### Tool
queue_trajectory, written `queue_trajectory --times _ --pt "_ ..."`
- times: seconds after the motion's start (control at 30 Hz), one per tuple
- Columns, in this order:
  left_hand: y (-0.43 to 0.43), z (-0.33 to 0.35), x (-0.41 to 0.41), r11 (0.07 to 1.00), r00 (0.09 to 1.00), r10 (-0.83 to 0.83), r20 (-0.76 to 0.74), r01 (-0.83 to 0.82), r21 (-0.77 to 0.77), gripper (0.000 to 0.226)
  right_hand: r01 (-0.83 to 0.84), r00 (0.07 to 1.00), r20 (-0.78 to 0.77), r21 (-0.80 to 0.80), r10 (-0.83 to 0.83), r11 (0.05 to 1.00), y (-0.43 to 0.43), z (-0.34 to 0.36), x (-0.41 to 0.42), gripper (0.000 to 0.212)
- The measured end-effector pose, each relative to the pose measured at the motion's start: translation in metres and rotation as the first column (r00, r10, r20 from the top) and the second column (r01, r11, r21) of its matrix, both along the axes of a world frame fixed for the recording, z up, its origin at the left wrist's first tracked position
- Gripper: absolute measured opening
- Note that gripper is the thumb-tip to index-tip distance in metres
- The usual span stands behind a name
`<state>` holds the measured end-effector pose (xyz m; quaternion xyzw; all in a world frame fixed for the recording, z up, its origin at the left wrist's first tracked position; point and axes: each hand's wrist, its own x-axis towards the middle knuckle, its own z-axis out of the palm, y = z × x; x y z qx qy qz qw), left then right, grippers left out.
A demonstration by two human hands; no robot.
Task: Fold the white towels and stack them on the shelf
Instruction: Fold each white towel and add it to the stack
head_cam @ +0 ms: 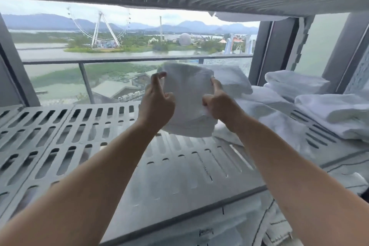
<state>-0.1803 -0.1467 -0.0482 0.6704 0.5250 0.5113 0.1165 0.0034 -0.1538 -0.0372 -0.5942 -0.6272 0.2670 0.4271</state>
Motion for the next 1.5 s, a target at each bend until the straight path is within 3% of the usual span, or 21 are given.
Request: queue_trajectory --times 0.13,0.33,0.53,0.83,1.0,1.1,1.2,1.27,1.4,1.5 --pt "0.026 0.029 0.054 0.993 0.998 0.047 0.045 -0.052 0.103 0.056 0.066 0.997 -0.060 0.161 -0.057 0.985 0.019 0.032 0.054 0.076" --pt "0.060 0.056 0.125 0.977 0.997 0.060 0.052 -0.070 0.202 0.043 0.110 0.960 -0.270 0.147 -0.067 0.983 0.059 0.064 0.132 0.074" --pt "0.093 0.062 0.174 0.970 0.989 0.109 0.097 -0.127 0.206 0.033 0.120 0.959 -0.278 0.190 -0.064 0.974 0.092 0.069 0.170 0.071" --pt "0.147 0.080 0.189 0.967 0.989 -0.127 0.070 0.108 0.231 0.049 0.207 0.942 -0.312 0.240 -0.127 0.948 0.138 0.083 0.188 0.068" --pt "0.178 0.092 0.187 0.962 0.968 -0.212 0.137 0.182 0.201 0.052 0.210 0.947 -0.295 0.267 -0.128 0.941 0.163 0.091 0.186 0.060" --pt "0.191 0.089 0.186 0.977 0.978 -0.153 0.141 0.129 0.168 0.050 0.206 0.951 -0.280 0.247 -0.134 0.947 0.178 0.084 0.184 0.054" --pt "0.203 0.066 0.182 0.998 0.996 0.060 -0.072 -0.057 0.034 0.044 0.204 0.977 -0.081 0.124 -0.195 0.971 0.195 0.063 0.182 0.043" --pt "0.207 0.044 0.181 0.988 0.987 0.095 -0.130 -0.110 -0.108 0.039 0.214 0.976 0.032 0.012 -0.214 0.977 0.203 0.043 0.182 0.039" --pt "0.212 0.035 0.184 0.963 0.990 0.136 -0.045 -0.143 -0.230 0.036 0.191 0.981 -0.027 -0.026 -0.192 0.981 0.212 0.036 0.193 0.041" --pt "0.213 0.040 0.192 0.958 0.986 0.151 -0.069 -0.163 -0.238 0.033 0.187 0.982 0.032 -0.102 -0.184 0.977 0.218 0.031 0.206 0.061"
